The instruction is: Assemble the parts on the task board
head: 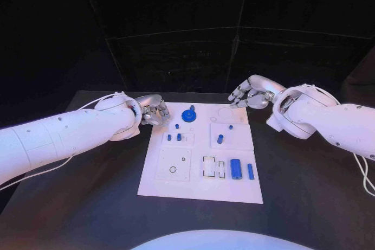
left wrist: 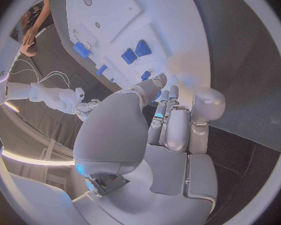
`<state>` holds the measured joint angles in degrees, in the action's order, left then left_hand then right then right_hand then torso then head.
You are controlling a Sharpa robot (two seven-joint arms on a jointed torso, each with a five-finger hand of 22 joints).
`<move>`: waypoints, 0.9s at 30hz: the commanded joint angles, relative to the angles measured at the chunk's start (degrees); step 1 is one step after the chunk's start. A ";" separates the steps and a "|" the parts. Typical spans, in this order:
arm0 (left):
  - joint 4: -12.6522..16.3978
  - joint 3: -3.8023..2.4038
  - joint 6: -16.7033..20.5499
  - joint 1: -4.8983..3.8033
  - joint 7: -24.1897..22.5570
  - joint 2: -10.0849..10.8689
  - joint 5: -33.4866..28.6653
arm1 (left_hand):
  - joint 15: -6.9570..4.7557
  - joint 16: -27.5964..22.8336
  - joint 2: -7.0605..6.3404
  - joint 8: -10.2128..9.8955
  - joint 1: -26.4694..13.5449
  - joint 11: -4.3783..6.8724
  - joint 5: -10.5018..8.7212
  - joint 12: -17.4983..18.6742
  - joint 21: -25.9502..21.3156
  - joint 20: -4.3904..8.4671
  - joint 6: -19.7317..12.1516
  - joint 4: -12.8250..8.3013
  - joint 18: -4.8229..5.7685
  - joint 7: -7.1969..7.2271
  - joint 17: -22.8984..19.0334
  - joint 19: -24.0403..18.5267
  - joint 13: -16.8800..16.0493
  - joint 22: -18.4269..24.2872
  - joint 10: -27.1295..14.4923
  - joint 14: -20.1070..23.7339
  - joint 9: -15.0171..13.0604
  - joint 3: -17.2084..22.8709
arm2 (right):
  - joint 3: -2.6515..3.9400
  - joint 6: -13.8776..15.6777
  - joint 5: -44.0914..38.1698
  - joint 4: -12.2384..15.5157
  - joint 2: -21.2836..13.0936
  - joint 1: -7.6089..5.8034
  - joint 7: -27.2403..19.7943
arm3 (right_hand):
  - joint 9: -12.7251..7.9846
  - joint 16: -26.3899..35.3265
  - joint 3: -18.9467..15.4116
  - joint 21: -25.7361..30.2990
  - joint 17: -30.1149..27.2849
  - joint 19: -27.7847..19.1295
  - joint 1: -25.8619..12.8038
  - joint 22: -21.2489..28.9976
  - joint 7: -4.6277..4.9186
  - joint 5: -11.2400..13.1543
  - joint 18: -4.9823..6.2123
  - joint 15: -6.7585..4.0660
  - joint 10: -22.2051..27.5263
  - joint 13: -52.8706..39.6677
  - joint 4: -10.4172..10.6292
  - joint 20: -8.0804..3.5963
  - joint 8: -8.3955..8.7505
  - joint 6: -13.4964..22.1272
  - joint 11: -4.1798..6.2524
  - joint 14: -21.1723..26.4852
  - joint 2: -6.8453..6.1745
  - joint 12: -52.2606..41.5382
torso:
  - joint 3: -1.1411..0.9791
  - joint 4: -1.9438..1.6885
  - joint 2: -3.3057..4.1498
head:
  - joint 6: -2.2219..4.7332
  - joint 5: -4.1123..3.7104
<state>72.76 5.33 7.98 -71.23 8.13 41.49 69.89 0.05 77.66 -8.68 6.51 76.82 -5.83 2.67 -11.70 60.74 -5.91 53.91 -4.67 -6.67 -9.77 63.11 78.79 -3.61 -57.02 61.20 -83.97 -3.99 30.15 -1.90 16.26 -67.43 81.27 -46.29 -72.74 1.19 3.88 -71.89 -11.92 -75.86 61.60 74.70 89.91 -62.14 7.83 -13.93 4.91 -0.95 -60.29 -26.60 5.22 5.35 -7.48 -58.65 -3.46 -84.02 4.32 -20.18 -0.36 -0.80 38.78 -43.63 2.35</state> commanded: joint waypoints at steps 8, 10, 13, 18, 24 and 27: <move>1.85 -0.05 12.52 -0.23 -20.99 3.48 -38.15 | 0.66 -6.79 1.57 2.26 -1.70 -0.05 0.47 -1.08 -10.42 -0.35 3.99 0.52 -2.59 -0.48 -11.31 -5.20 -0.34 10.21 2.13 4.13 -0.21 2.35 | -0.02 -4.30 -24.85 0.62 -0.56 2.02 6.37 | -0.05 0.44 0.28 0.45 -0.25 0.78 1.75 -0.13 -0.19 1.60 0.77 0.29 -1.43 9.13 -0.72 0.16 1.37 -1.82 -0.49 -1.04 -0.42 6.38 | 0.07 -0.25 0.03 | 0.87 -1.79; 1.97 -0.05 11.70 -0.24 -25.97 3.60 -45.67 | 0.88 -10.50 1.83 2.25 -1.80 -0.29 0.48 -1.08 -16.11 -0.53 3.83 0.45 -3.63 -0.71 -17.32 -8.39 -0.30 15.65 1.45 6.95 -0.05 2.63 | -0.03 -4.08 -25.99 0.70 -0.60 2.60 6.91 | -0.06 0.43 0.27 0.45 -0.23 0.83 1.74 -0.15 -0.05 1.69 0.76 0.37 -1.44 9.91 -0.68 0.23 1.57 -1.83 -0.62 -1.05 -0.50 6.84 | 0.18 -0.33 0.06 | 0.96 -2.03; 2.46 -0.05 8.70 -0.25 -32.00 3.74 -56.51 | 1.06 -14.27 2.06 2.37 -2.42 -0.38 0.41 -1.76 -18.49 -0.80 3.75 0.61 -3.83 -0.81 -23.44 -10.25 -0.44 17.28 1.25 10.24 0.04 1.97 | -0.03 -3.87 -27.34 0.70 -0.30 3.55 7.50 | -0.09 0.42 0.34 0.49 -0.21 0.85 1.86 -0.11 0.17 1.80 0.76 0.50 -1.67 11.19 -0.70 0.35 2.03 -1.63 -0.79 -1.06 -0.62 7.47 | 0.23 -0.02 0.04 | 0.94 -1.83; 3.62 -0.03 6.45 -0.25 -35.10 4.04 -62.66 | 1.03 -15.35 2.49 2.54 -2.39 -0.31 0.46 -2.32 -19.11 -0.84 3.86 0.59 -3.86 -0.72 -25.43 -10.65 -0.56 17.64 1.38 11.32 0.03 1.44 | -0.04 -4.49 -28.05 0.38 0.53 4.41 7.44 | -0.10 0.36 0.79 0.48 -0.14 0.94 2.42 -0.18 0.49 2.09 0.74 0.70 -1.87 13.11 -0.92 0.54 2.65 -1.44 -1.08 -1.08 -0.55 8.38 | 0.11 -0.10 0.08 | 0.86 -1.87; 4.28 -0.01 6.29 -0.25 -36.98 4.19 -64.46 | 1.04 -16.05 2.49 2.61 -2.31 -0.30 0.44 -2.66 -19.56 -0.83 3.82 0.39 -3.87 -0.75 -26.71 -10.90 -0.59 17.90 1.26 12.05 0.05 0.95 | -0.05 -6.11 -27.98 -0.14 1.52 5.18 6.88 | -0.10 0.16 1.77 0.48 0.10 1.00 3.28 -0.21 0.81 3.65 0.74 0.95 -1.78 15.37 -1.40 0.77 3.32 -1.13 -1.43 -1.11 -0.43 9.50 | 0.12 -0.23 0.08 | 0.80 -1.70; 4.35 0.00 6.59 -0.25 -37.73 4.12 -64.76 | 1.08 -16.34 2.42 2.56 -2.32 -0.39 0.43 -2.74 -19.80 -0.86 3.60 0.29 -3.85 -0.82 -27.31 -11.03 -0.56 18.05 0.97 12.39 0.10 0.63 | -0.05 -6.41 -27.95 -0.44 2.12 5.52 6.63 | -0.09 0.10 2.27 0.44 0.17 1.03 3.60 -0.27 0.89 3.88 0.74 1.00 -1.86 16.15 -1.59 0.82 3.46 -1.13 -1.49 -1.11 -0.28 9.82 | 0.09 -0.07 0.17 | 0.76 -1.58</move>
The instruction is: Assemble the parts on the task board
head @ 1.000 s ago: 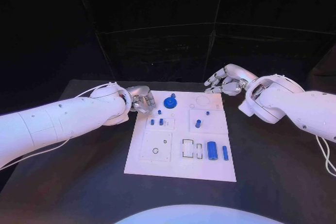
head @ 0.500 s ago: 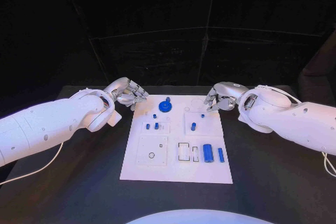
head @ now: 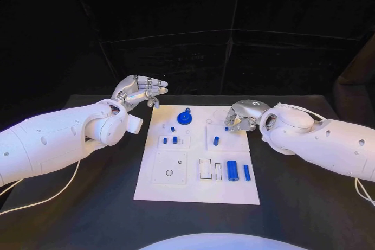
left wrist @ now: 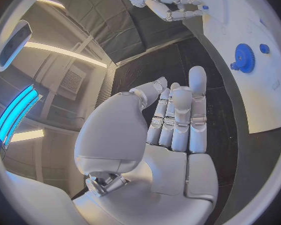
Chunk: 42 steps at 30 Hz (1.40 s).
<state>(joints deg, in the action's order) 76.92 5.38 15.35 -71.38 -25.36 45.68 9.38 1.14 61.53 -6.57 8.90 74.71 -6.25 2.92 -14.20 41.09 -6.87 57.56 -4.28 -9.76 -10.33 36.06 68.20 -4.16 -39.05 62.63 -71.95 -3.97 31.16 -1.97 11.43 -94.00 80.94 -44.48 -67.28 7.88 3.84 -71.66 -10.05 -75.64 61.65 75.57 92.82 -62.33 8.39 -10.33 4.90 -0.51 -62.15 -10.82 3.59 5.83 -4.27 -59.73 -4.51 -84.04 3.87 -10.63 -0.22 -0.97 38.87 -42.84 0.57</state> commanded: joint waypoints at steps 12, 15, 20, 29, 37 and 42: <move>0.22 -0.01 -1.20 -0.10 -4.08 -0.39 -4.50 | 0.15 -1.68 0.54 0.20 0.04 -0.16 0.20 -0.57 -0.87 0.00 -0.49 -0.36 -0.74 -0.46 -2.91 -0.87 0.04 0.50 -1.19 1.83 0.10 -1.05 | 0.01 -2.35 -0.86 -0.92 1.51 0.55 -0.55 | -0.01 -0.43 3.43 0.04 0.43 0.31 1.81 -0.37 0.28 2.34 0.72 0.50 -1.13 2.91 -0.59 0.34 0.36 -0.60 -0.38 -1.11 1.48 1.01 | -0.06 0.06 0.04 | -0.17 0.24; 0.15 -0.01 -1.26 -0.10 -3.95 -0.44 -4.51 | 0.17 -1.80 0.55 0.19 0.11 -0.22 0.20 -0.62 -0.98 -0.02 -0.64 -0.44 -0.73 -0.51 -3.15 -0.93 0.05 0.57 -1.37 1.99 0.11 -1.16 | 0.01 -2.73 -0.74 -1.09 1.72 0.57 -0.57 | 0.03 -0.56 4.42 -0.08 0.57 0.40 2.01 -0.56 0.22 2.75 0.70 0.40 -1.66 3.42 -0.77 0.28 0.27 -0.99 -0.28 -1.14 1.78 1.04 | -0.10 0.09 0.00 | -0.23 0.23; 0.05 0.00 -1.29 -0.10 -3.65 -0.46 -4.51 | 0.21 -1.87 0.58 0.17 0.19 -0.29 0.21 -0.69 -1.09 -0.05 -0.84 -0.53 -0.73 -0.58 -3.33 -0.97 0.07 0.64 -1.59 2.11 0.13 -1.30 | 0.01 -4.03 -0.64 -1.27 1.95 0.59 -0.12 | 0.13 -0.75 6.96 -1.33 0.70 1.58 2.57 -2.71 0.16 3.05 0.28 0.14 -3.31 4.22 -1.54 0.05 -0.03 -2.30 -0.04 -1.21 2.20 0.95 | -0.08 0.07 -0.01 | -0.28 0.16; 0.03 0.00 -1.45 -0.10 -3.24 -0.35 -4.51 | 0.26 -2.00 0.70 0.18 0.44 -0.37 0.22 -0.81 -1.23 -0.08 -1.11 -0.72 -0.73 -0.67 -3.72 -1.01 0.09 0.74 -1.94 2.31 0.13 -1.43 | 0.02 -3.64 -1.39 -1.29 2.24 0.80 1.29 | 0.10 -0.24 13.15 -3.11 -0.68 3.07 0.73 -5.47 -0.25 3.85 -0.22 -0.30 -5.79 5.68 -2.78 -0.40 -0.09 -4.51 0.43 -1.20 1.39 1.45 | -0.02 0.03 0.00 | -0.49 0.04; -0.06 0.00 -1.47 -0.10 -2.85 -0.17 -4.51 | 0.29 -2.03 0.74 0.20 0.63 -0.43 0.22 -0.90 -1.31 -0.10 -1.27 -0.88 -0.74 -0.73 -3.89 -1.01 0.10 0.79 -2.15 2.40 0.13 -1.51 | 0.04 2.46 -2.18 0.07 1.47 0.90 1.36 | 0.05 -0.01 27.09 -4.26 -2.30 3.70 -5.75 -7.21 -0.34 4.18 -0.52 -0.35 -7.53 6.83 -5.46 -0.48 0.40 -5.69 0.54 -1.15 -3.44 2.42 | -0.09 0.09 -0.07 | -0.64 0.19; -0.01 0.00 -1.56 -0.10 -2.65 -0.10 -4.52 | 0.39 -2.08 0.71 0.23 0.34 -0.52 0.20 -1.00 -1.40 -0.17 -1.41 -0.74 -0.70 -0.81 -4.10 -1.04 0.10 0.86 -2.35 2.49 0.12 -1.81 | 0.07 5.96 -1.39 1.87 0.30 0.89 0.56 | 0.10 -0.31 34.43 -5.61 -2.62 4.94 -9.54 -9.61 -0.34 4.23 -1.00 -0.36 -7.99 6.71 -6.99 -0.46 0.37 -5.97 0.56 -1.17 -6.04 2.51 | -0.01 0.04 -0.11 | -0.63 0.21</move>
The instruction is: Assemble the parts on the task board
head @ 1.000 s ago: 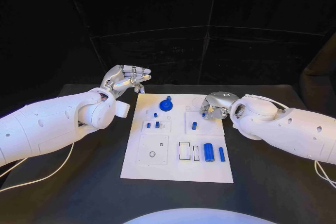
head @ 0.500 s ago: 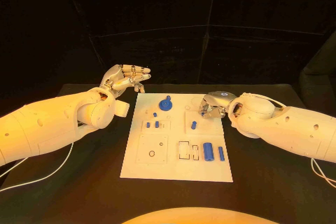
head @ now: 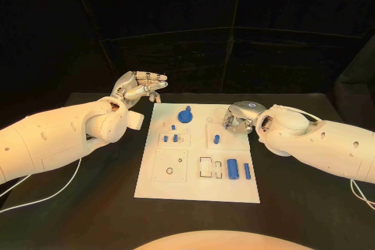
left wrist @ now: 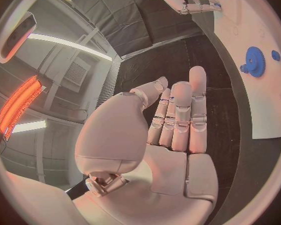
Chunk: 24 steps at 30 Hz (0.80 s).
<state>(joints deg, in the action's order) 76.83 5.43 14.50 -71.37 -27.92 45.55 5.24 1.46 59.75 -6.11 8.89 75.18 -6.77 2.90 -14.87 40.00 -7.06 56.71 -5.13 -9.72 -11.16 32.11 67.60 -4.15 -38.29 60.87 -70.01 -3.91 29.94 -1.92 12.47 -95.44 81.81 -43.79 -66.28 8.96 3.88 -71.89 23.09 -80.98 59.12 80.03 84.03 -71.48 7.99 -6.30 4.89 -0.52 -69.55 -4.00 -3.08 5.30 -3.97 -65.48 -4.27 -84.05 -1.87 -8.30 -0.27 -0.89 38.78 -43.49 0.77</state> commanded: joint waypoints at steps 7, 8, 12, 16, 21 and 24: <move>0.30 -0.05 -0.75 -0.10 0.31 0.00 -0.38 | 0.25 -0.40 0.09 0.35 -0.89 -0.15 0.22 -0.66 -0.65 -0.17 -0.97 0.51 -0.72 -0.10 -0.72 -0.54 0.08 0.33 -1.13 0.85 0.04 -1.51 | 0.09 8.40 1.40 3.86 -2.17 -0.17 -1.67 | 0.08 -0.26 3.75 -0.45 -0.13 0.57 -1.96 -0.69 0.11 0.05 -1.02 -0.31 -0.69 -0.20 -1.10 0.07 0.05 -0.31 0.34 -1.15 -1.24 0.14 | 0.06 -0.02 -0.08 | 0.15 -0.02; 0.29 -0.05 -0.74 -0.10 0.34 0.00 -0.38 | 0.25 -0.40 0.09 0.35 -0.89 -0.15 0.22 -0.66 -0.65 -0.17 -0.97 0.51 -0.72 -0.10 -0.72 -0.54 0.08 0.33 -1.13 0.85 0.04 -1.51 | 0.10 8.65 1.56 4.34 -2.45 -0.19 -1.76 | 0.08 -0.26 3.75 -0.45 -0.13 0.57 -1.96 -0.69 0.11 0.05 -1.02 -0.31 -0.69 -0.20 -1.10 0.07 0.05 -0.31 0.34 -1.15 -1.24 0.14 | 0.08 -0.02 -0.03 | 0.27 -0.01; 0.29 -0.04 -0.72 -0.10 0.41 0.00 -0.38 | 0.27 -0.40 0.08 0.36 -0.93 -0.17 0.22 -0.71 -0.70 -0.19 -1.04 0.52 -0.72 -0.11 -0.79 -0.55 0.08 0.37 -1.22 0.89 0.04 -1.61 | 0.15 9.40 2.14 6.47 -3.52 -0.31 -1.99 | 0.09 -0.26 3.96 -0.47 -0.18 0.57 -2.12 -0.71 0.12 0.05 -1.02 -0.31 -0.70 -0.21 -1.17 0.07 0.05 -0.32 0.35 -1.15 -1.38 0.13 | 0.11 0.05 -0.11 | 0.37 -0.02; 0.35 -0.04 -0.71 -0.11 0.46 0.01 -0.38 | 0.28 -0.37 0.08 0.38 -0.96 -0.18 0.22 -0.75 -0.74 -0.21 -1.10 0.54 -0.73 -0.13 -0.78 -0.55 0.08 0.40 -1.30 0.90 0.04 -1.70 | 0.19 10.15 3.18 9.31 -4.38 -0.38 -2.44 | 0.09 -0.32 4.51 -0.49 -0.17 0.56 -2.42 -0.72 0.13 -0.02 -1.01 -0.30 -0.72 -0.23 -1.36 0.06 0.05 -0.33 0.34 -1.15 -1.64 0.12 | 0.09 0.03 -0.06 | 0.42 0.07; 0.46 -0.04 -0.65 -0.11 0.41 -0.09 -0.38 | 0.29 -0.39 0.08 0.39 -0.98 -0.19 0.22 -0.79 -0.77 -0.22 -1.15 0.55 -0.73 -0.14 -0.87 -0.55 0.08 0.42 -1.36 0.94 0.04 -1.76 | 0.22 10.49 4.20 13.23 -4.02 -0.39 -3.13 | 0.08 -0.36 5.02 -0.51 -0.20 0.55 -2.62 -0.74 0.16 -0.17 -1.01 -0.29 -0.68 -0.24 -1.56 0.06 0.07 -0.31 0.32 -1.14 -1.81 0.14 | 0.11 -0.04 -0.04 | 0.37 0.61; 0.58 -0.04 -0.66 -0.11 0.32 -0.28 -0.38 | 0.36 -0.30 0.09 0.46 -1.23 -0.25 0.21 -0.97 -0.92 -0.29 -1.34 0.70 -0.73 -0.19 -0.93 -0.54 0.06 0.53 -1.60 0.98 0.03 -2.14 | 0.21 10.10 4.45 14.79 -2.77 -0.37 -3.30 | 0.09 -0.41 5.14 -0.52 -0.14 0.56 -2.79 -0.76 0.18 -0.13 -1.02 -0.28 -0.68 -0.24 -1.57 0.06 0.06 -0.33 0.30 -1.16 -1.90 0.14 | 0.07 -0.13 0.03 | 0.20 1.07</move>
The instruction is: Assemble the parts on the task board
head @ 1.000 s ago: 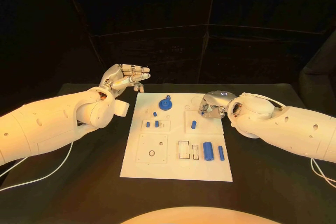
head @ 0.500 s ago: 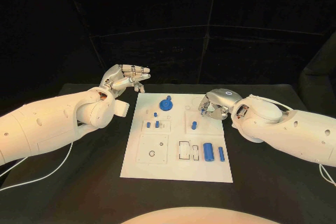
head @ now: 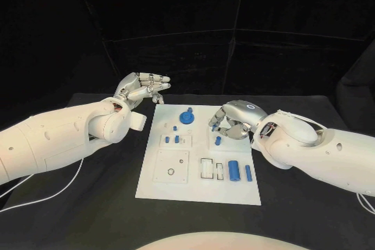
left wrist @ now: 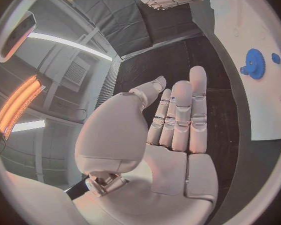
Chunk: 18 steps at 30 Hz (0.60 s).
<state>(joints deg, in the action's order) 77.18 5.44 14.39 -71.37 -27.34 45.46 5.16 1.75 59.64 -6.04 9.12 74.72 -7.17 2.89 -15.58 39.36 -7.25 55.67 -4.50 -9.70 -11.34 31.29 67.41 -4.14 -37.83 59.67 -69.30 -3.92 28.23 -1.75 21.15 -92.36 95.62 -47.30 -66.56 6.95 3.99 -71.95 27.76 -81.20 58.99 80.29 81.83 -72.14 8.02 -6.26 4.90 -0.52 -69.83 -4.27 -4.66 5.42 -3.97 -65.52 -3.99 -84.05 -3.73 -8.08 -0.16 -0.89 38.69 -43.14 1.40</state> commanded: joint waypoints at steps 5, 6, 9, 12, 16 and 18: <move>0.34 -0.05 -0.63 -0.10 -0.31 -0.54 -0.31 | 0.09 -0.11 0.00 0.29 -0.89 0.12 0.22 -0.40 -0.38 -0.14 -0.42 0.14 -0.75 -0.02 -0.14 -0.34 0.04 0.15 -0.54 0.28 0.04 -0.69 | 0.01 0.64 1.16 1.23 4.29 0.11 -1.85 | -0.04 -0.32 0.59 -0.26 -0.09 0.24 -0.71 -0.01 0.17 -0.13 -1.01 -0.27 -0.36 0.03 -0.04 -0.06 0.08 -0.25 0.00 -1.15 -0.13 -0.07 | 0.03 -0.03 0.08 | -0.62 1.16; 0.35 -0.04 -0.66 -0.10 -0.31 -0.62 -0.31 | 0.09 -0.11 0.00 0.29 -0.89 0.12 0.22 -0.40 -0.38 -0.14 -0.42 0.14 -0.75 -0.02 -0.14 -0.34 0.04 0.15 -0.54 0.28 0.04 -0.69 | 0.00 0.47 0.92 1.13 4.96 0.32 -1.97 | -0.04 -0.32 0.59 -0.26 -0.09 0.24 -0.71 -0.01 0.17 -0.13 -1.01 -0.27 -0.36 0.03 -0.04 -0.06 0.08 -0.25 0.00 -1.15 -0.13 -0.07 | 0.05 -0.01 0.09 | -0.61 1.25; 0.39 -0.03 -0.68 -0.10 -0.32 -0.75 -0.31 | 0.10 -0.10 -0.01 0.31 -0.91 0.12 0.23 -0.44 -0.40 -0.15 -0.45 0.15 -0.75 -0.02 -0.17 -0.33 0.04 0.17 -0.58 0.29 0.03 -0.76 | -0.02 -0.12 0.22 0.61 6.83 1.37 -2.24 | -0.04 -0.32 0.68 -0.23 -0.13 0.20 -0.75 0.06 0.18 -0.13 -0.99 -0.26 -0.32 0.04 -0.07 -0.07 0.10 -0.21 -0.01 -1.15 -0.15 -0.05 | 0.14 -0.07 0.11 | -0.84 1.65; 0.38 -0.02 -0.70 -0.10 -0.31 -0.86 -0.31 | 0.10 -0.09 -0.01 0.32 -0.91 0.12 0.23 -0.44 -0.41 -0.16 -0.45 0.15 -0.75 -0.02 -0.18 -0.33 0.04 0.18 -0.58 0.30 0.03 -0.77 | -0.05 -0.69 -0.62 -0.63 8.69 2.54 -2.53 | -0.05 -0.29 0.71 -0.23 -0.18 0.19 -0.77 0.07 0.19 -0.13 -0.99 -0.26 -0.31 0.04 -0.09 -0.07 0.11 -0.19 -0.02 -1.14 -0.17 -0.04 | 0.06 0.00 0.15 | -1.02 2.00; 0.32 -0.01 -0.72 -0.10 -0.28 -0.95 -0.31 | 0.10 -0.09 -0.01 0.32 -0.91 0.12 0.23 -0.44 -0.41 -0.16 -0.45 0.15 -0.75 -0.02 -0.18 -0.33 0.04 0.18 -0.58 0.30 0.03 -0.77 | -0.08 -1.31 -2.44 -2.46 10.75 4.11 -2.80 | -0.05 -0.32 0.78 -0.23 -0.15 0.19 -0.80 0.07 0.20 -0.15 -0.99 -0.25 -0.28 0.05 -0.13 -0.07 0.12 -0.16 -0.03 -1.14 -0.19 -0.02 | -0.02 0.03 0.13 | -1.26 2.41; 0.29 0.00 -0.75 -0.09 -0.28 -1.01 -0.31 | 0.11 -0.14 0.00 0.34 -0.93 0.12 0.23 -0.49 -0.44 -0.17 -0.48 0.17 -0.76 -0.02 -0.32 -0.32 0.03 0.20 -0.62 0.35 0.03 -0.84 | -0.10 -1.85 -3.30 -3.40 11.68 4.88 -2.78 | -0.06 -0.33 0.83 -0.22 -0.16 0.17 -0.82 0.09 0.20 -0.16 -0.98 -0.25 -0.25 0.05 -0.16 -0.07 0.13 -0.13 -0.03 -1.14 -0.23 -0.01 | -0.04 0.01 0.14 | -1.37 2.59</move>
<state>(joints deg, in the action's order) 77.41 5.48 14.29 -71.37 -27.33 44.54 5.14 1.76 59.64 -6.10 9.12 74.24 -6.96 2.88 -15.94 39.28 -7.25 55.68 -4.34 -9.70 -11.34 31.02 67.41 -4.14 -37.71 59.47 -69.30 -3.93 27.75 -1.86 20.52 -93.19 92.50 -35.81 -61.74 5.04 3.97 -72.17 28.21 -81.19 58.84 80.29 81.62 -72.13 8.02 -6.28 4.89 -0.52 -69.96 -4.13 -4.83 5.42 -3.97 -65.51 -3.86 -84.05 -3.99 -8.07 -0.14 -0.92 38.81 -44.41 3.79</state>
